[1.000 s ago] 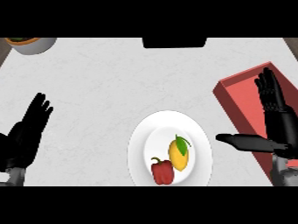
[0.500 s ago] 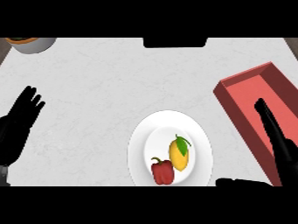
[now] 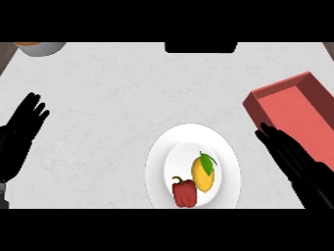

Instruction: Pick the lemon from the plate and place it in the cardboard box

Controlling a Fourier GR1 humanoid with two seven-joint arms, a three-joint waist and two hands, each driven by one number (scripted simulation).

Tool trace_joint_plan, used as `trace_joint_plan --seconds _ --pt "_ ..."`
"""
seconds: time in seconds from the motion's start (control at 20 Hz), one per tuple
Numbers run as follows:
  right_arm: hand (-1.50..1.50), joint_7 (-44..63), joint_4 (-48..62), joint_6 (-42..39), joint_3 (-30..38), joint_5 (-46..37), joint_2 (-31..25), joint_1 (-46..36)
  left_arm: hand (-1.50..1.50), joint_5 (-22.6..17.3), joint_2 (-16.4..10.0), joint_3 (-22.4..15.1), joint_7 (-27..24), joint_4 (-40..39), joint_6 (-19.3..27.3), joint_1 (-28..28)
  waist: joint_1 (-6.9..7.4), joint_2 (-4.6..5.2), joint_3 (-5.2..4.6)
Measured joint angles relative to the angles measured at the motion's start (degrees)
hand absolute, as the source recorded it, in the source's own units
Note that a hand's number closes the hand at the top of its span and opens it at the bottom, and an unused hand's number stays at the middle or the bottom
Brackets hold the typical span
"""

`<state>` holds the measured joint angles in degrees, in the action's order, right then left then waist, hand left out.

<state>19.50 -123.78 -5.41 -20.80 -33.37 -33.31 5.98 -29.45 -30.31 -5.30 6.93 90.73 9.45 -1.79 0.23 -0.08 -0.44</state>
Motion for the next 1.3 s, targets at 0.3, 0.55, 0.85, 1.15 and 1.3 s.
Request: trace_joint_plan --seconds 0.3,0.55,0.85,1.15,1.3 --pt "-1.5 21.8 -1.29 -12.56 -8.69 -2.75 5.96 -8.93 0.0 0.05 0.33 0.22 -0.09 0.05 -1.35 0.3 0.92 0.11 0.16" --pt "-1.5 33.24 1.31 -19.08 -11.64 -0.15 14.34 -14.86 0.0 1.34 1.4 0.7 0.1 -0.48 -1.15 -0.28 0.49 0.11 0.3" --pt "-1.5 35.56 6.36 -21.53 -11.13 0.76 19.29 -18.62 0.0 2.25 2.11 1.8 1.27 1.6 -1.76 1.17 0.22 0.07 0.38" --pt "-1.5 34.83 8.02 -23.16 -11.43 -1.03 20.29 -17.04 0.0 3.23 3.17 3.12 2.65 3.02 -2.56 2.0 -0.03 0.03 0.41" --pt "-1.5 33.32 8.62 -24.25 -10.64 -1.72 20.32 -16.05 0.0 3.6 3.77 4.43 3.04 2.42 -3.94 1.85 -0.11 0.03 0.42"
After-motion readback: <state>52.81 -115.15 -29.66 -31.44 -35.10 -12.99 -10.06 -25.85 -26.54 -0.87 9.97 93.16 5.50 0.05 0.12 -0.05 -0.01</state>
